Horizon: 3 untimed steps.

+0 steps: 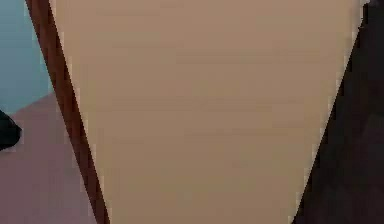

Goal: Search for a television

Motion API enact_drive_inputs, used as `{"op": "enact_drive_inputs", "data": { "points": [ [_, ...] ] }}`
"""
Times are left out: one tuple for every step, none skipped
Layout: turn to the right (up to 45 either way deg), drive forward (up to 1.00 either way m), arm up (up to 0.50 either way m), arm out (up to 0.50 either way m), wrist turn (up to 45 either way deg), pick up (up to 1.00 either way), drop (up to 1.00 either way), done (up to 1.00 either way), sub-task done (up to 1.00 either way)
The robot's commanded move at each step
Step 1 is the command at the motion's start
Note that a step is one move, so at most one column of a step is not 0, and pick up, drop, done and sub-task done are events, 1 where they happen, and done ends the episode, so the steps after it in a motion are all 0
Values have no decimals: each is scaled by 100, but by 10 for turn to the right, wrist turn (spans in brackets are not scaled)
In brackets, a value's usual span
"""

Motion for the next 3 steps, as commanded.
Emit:
{"op": "enact_drive_inputs", "data": {
  "points": [
    [-450, 0, 0, 0, 0, 0, 0, 0, 0],
    [-450, 0, 0, 0, 0, 0, 0, 0, 0],
    [-450, 0, 0, 0, 0, 0, 0, 0, 0]
  ]
}}
